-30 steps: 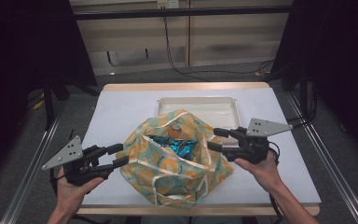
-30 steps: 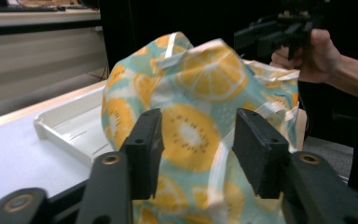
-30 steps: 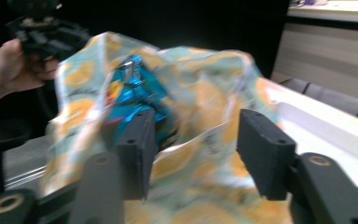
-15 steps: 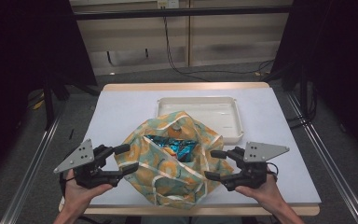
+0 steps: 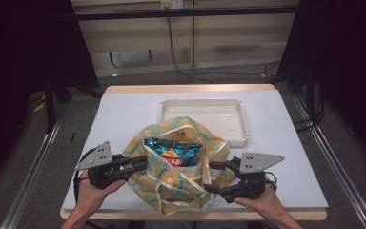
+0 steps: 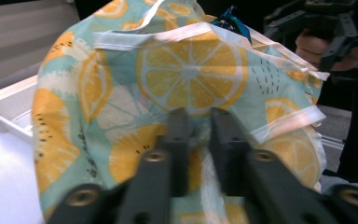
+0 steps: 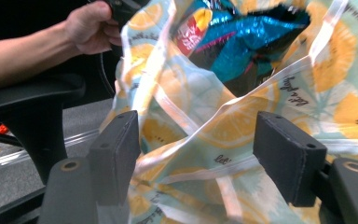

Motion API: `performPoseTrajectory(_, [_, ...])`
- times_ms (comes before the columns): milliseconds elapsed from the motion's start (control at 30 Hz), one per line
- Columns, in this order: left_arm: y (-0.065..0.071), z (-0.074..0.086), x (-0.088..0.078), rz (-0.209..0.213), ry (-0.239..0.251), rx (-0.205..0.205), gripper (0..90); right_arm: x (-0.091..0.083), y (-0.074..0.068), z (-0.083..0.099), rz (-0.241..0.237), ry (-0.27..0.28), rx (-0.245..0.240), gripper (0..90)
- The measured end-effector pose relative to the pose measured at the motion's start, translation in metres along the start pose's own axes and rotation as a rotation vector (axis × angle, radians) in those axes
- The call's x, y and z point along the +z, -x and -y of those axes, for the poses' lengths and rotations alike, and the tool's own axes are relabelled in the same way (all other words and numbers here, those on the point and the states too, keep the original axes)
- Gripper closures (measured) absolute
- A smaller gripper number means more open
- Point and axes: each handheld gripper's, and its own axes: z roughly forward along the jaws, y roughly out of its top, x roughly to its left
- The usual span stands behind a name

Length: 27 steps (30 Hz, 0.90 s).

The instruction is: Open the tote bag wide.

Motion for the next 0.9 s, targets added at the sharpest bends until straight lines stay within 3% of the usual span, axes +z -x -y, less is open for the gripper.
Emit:
performPoseTrajectory(100, [0.002,0.000,-0.002,0.010,0.015,-0.002,90.0,0.010,0.004,0.000,0.012,-0.014,0.001,39.2])
performPoseTrajectory(133, [0.002,-0.001,-0.004,0.012,0.021,-0.011,90.0,0.014,0.006,-0.001,0.010,-0.016,-0.002,54.5])
performPoseTrajectory(167, [0.003,-0.001,-0.005,0.020,0.029,-0.012,90.0,0.014,0.006,-0.001,0.010,-0.016,-0.002,54.5])
performPoseTrajectory(200, [0.003,-0.001,-0.007,0.032,0.041,-0.010,90.0,0.015,0.007,-0.001,0.011,-0.015,-0.006,61.9])
performPoseTrajectory(233, [0.004,-0.001,-0.009,0.033,0.044,-0.017,90.0,0.016,0.008,-0.002,0.008,-0.009,-0.004,71.4])
performPoseTrajectory(267, [0.006,-0.002,-0.011,0.043,0.060,-0.022,83.2,0.014,0.009,-0.004,0.001,0.004,-0.005,85.8])
performPoseTrajectory(300, [0.007,-0.003,-0.013,0.042,0.066,-0.018,83.2,0.014,0.009,-0.004,0.001,0.004,-0.005,85.8])
performPoseTrajectory(333, [0.010,-0.005,-0.015,0.034,0.067,-0.011,75.1,0.008,0.010,-0.009,-0.003,0.027,-0.004,90.0])
performPoseTrajectory(367, [0.012,-0.007,-0.017,0.040,0.080,-0.006,75.1,0.008,0.010,-0.009,-0.003,0.027,-0.004,90.0])
performPoseTrajectory(433, [0.017,-0.011,-0.018,0.051,0.108,0.012,65.1,0.001,0.011,-0.015,0.018,0.045,-0.006,90.0])
performPoseTrajectory(500, [0.023,-0.015,-0.015,0.064,0.090,0.039,59.7,-0.005,0.013,-0.022,0.026,0.074,-0.009,90.0])
performPoseTrajectory(533, [0.024,-0.017,-0.011,0.060,0.082,0.040,48.8,-0.009,0.015,-0.029,0.037,0.093,-0.014,90.0])
performPoseTrajectory(567, [0.024,-0.017,-0.007,0.092,0.084,0.047,48.8,-0.009,0.015,-0.029,0.037,0.093,-0.014,90.0])
performPoseTrajectory(633, [0.025,-0.017,0.002,0.062,0.070,0.059,45.4,-0.011,0.019,-0.038,0.053,0.107,-0.020,90.0])
performPoseTrajectory(733, [0.020,-0.016,0.012,0.030,0.060,0.031,37.7,-0.011,0.030,-0.058,0.047,0.139,-0.010,90.0])
performPoseTrajectory(900, [0.014,-0.015,0.011,-0.020,0.065,0.029,34.0,-0.005,0.042,-0.075,0.050,0.165,-0.010,90.0])
